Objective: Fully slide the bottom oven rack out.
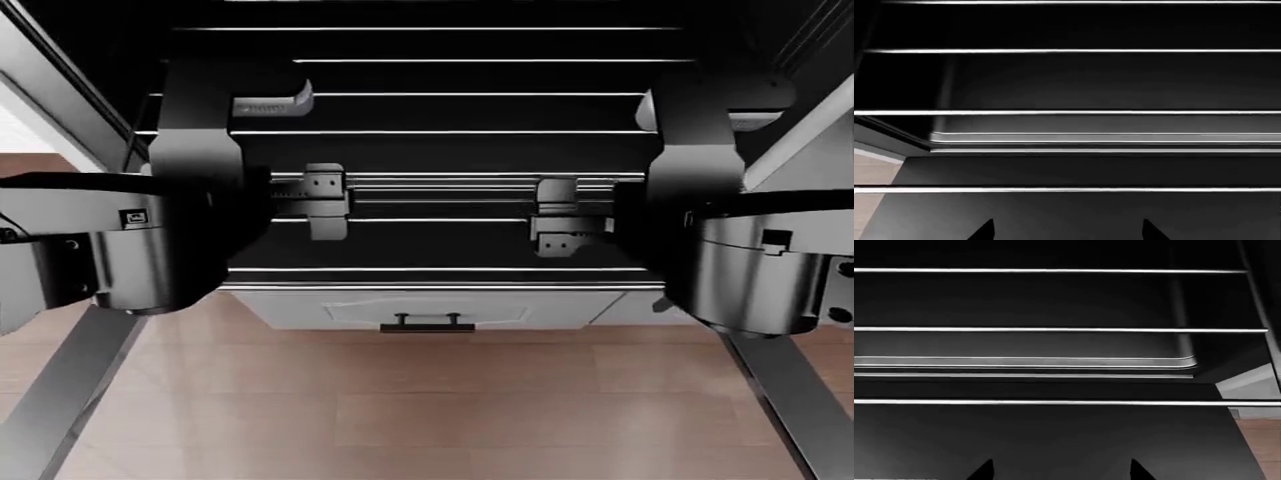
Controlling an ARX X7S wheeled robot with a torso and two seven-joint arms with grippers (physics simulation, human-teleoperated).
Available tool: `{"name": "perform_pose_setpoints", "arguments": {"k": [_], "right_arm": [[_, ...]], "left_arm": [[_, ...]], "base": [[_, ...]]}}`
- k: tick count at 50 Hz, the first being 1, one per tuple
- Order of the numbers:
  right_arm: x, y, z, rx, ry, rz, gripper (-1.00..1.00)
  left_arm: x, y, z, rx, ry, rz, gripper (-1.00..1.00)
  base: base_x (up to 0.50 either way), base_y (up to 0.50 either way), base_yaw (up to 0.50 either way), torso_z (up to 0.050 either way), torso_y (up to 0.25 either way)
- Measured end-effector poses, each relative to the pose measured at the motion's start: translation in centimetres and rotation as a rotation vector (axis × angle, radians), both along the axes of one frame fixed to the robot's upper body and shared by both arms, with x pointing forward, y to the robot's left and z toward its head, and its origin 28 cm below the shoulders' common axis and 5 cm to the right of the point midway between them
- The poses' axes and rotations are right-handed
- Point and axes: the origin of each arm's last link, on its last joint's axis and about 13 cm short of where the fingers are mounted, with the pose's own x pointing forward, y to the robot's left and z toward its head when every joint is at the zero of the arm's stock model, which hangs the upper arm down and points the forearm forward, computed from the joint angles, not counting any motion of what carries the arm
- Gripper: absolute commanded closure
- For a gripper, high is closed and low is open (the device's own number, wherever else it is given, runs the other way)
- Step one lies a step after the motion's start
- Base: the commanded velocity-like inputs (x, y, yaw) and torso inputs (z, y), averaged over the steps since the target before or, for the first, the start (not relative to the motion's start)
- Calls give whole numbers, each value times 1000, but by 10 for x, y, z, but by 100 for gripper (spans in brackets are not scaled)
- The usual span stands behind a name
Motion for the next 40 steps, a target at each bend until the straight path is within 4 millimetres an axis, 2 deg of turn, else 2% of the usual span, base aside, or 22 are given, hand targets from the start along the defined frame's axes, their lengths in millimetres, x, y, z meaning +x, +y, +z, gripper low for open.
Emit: {"name": "perform_pose_setpoints", "arguments": {"k": [36,40], "right_arm": [[-49,-9,-23,-7,-1,15,-100],[-54,-10,-23,-5,10,11,-100]], "left_arm": [[-42,-11,-21,-14,-11,42,-100],[-48,-13,-29,36,-51,33,-100]], "base": [[-6,-1,-4,0,-28],[-6,-4,-8,0,-29]]}}
